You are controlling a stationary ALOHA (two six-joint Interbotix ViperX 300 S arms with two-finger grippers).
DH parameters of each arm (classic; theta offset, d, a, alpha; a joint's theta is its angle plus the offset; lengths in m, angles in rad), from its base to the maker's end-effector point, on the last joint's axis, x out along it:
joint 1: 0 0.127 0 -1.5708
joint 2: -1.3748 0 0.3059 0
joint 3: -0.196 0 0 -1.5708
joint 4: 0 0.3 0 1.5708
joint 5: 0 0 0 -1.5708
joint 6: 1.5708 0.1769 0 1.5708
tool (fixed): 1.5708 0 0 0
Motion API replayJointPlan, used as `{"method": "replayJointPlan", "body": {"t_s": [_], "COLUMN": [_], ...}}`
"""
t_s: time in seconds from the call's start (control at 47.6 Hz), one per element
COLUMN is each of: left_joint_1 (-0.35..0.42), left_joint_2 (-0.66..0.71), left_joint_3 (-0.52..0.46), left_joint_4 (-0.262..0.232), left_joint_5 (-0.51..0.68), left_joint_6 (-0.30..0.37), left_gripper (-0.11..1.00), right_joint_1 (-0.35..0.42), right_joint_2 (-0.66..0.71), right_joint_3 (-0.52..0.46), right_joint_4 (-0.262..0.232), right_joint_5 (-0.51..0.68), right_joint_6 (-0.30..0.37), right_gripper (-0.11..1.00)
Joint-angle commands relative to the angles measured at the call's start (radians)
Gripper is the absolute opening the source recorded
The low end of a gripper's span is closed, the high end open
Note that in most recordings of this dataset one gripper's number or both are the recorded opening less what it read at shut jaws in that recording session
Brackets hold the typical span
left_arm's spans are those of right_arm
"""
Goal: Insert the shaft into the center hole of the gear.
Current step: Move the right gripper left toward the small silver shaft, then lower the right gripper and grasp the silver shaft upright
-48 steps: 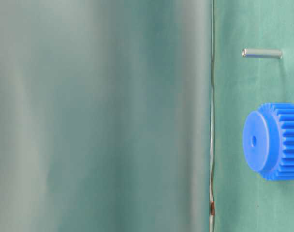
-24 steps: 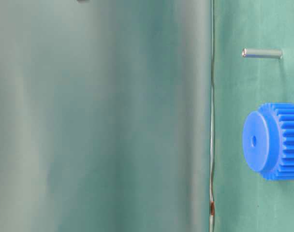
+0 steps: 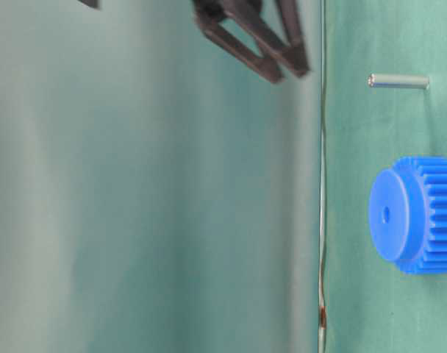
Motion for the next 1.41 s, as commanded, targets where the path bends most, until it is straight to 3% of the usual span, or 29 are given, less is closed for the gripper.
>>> {"method": "replayJointPlan", "body": {"t_s": [0.0,0.273,0.757,0.883,1.051,1.114,1.387], "left_joint_1": [0.002,0.002,0.002,0.003,0.002,0.002,0.002], "left_joint_2": [0.009,0.011,0.011,0.011,0.009,0.011,0.011], "left_joint_3": [-0.023,-0.021,-0.021,-0.023,-0.023,-0.023,-0.023], "left_joint_4": [0.003,0.003,0.003,0.003,0.003,0.003,0.003], "left_joint_5": [-0.005,-0.003,-0.003,0.0,0.006,0.006,0.008], "left_joint_6": [0.002,0.0,-0.002,-0.002,-0.002,-0.002,-0.002], "left_gripper": [0.0,0.0,0.0,0.0,0.0,0.0,0.0], "right_joint_1": [-0.003,-0.018,-0.021,-0.021,-0.015,-0.015,-0.015], "right_joint_2": [0.051,0.152,0.219,0.233,0.236,0.236,0.23], "right_joint_3": [-0.02,-0.011,-0.017,-0.021,-0.021,-0.021,-0.02], "right_joint_4": [0.021,0.049,0.049,0.048,0.043,0.043,0.044], "right_joint_5": [-0.048,-0.091,-0.104,-0.103,-0.103,-0.103,-0.101], "right_joint_6": [0.003,0.003,0.003,0.003,0.002,0.002,0.003], "right_gripper": [0.9,0.89,0.82,0.69,0.27,0.17,0.16]}}
